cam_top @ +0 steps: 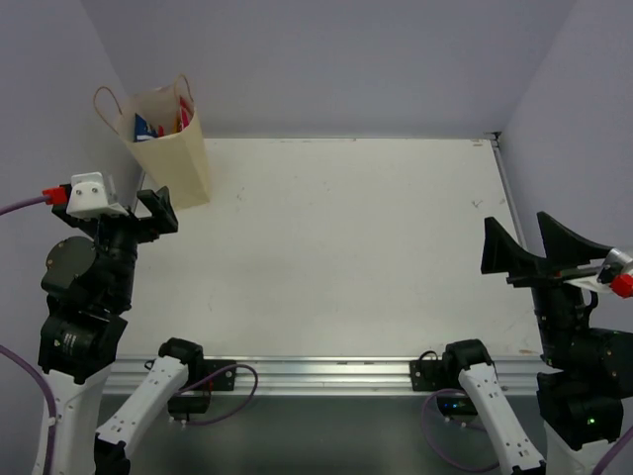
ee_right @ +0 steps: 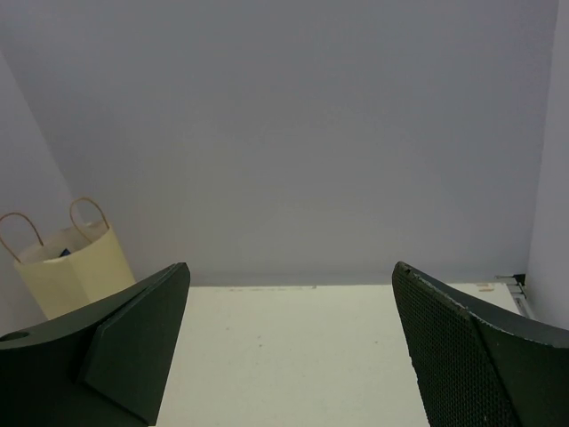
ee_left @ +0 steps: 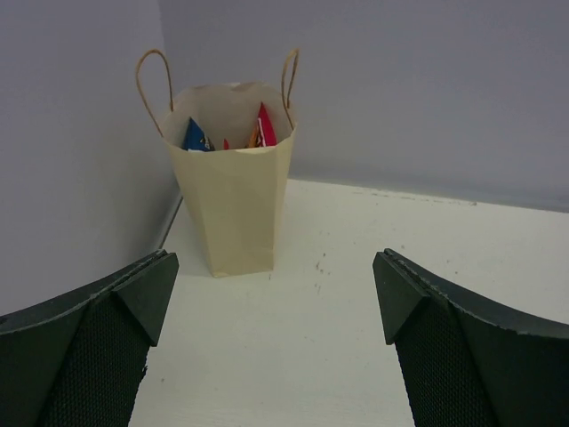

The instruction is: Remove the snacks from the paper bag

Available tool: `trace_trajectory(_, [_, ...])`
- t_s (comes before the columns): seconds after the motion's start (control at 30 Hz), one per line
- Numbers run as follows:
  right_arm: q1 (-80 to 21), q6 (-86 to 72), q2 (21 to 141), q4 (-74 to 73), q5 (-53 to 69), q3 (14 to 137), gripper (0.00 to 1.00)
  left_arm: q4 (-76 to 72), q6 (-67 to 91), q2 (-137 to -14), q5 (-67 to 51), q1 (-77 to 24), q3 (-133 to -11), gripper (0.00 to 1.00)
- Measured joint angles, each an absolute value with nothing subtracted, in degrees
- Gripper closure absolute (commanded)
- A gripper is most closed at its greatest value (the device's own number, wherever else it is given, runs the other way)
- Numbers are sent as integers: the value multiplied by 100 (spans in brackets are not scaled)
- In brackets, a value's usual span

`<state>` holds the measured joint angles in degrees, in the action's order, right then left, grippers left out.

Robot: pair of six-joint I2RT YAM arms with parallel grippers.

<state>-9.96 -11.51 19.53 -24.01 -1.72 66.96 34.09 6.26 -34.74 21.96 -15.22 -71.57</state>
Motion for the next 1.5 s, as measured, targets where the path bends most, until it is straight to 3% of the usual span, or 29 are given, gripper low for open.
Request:
trace_trajectory(0.4, [-1057,-1431,1949,-2222,451,6313,1,3400,867,-3787,2370,-1557,-7076,0])
trace_trajectory(0.7, [-1092,-1861,2469,-2495,1406,5940,1,3524,1723,-5830,3039,-1457,-7485,0])
trace_trajectory(1.2, [-1520,-1942,2239,-2517,2196,5011,1,2860,2185,-8156,2777,843,-8742,0])
trace_trajectory(1.5, [-1737,-1743,2123,-2528,2027,4786,1,2451,1876,-9568,2263,1238,-9382,2])
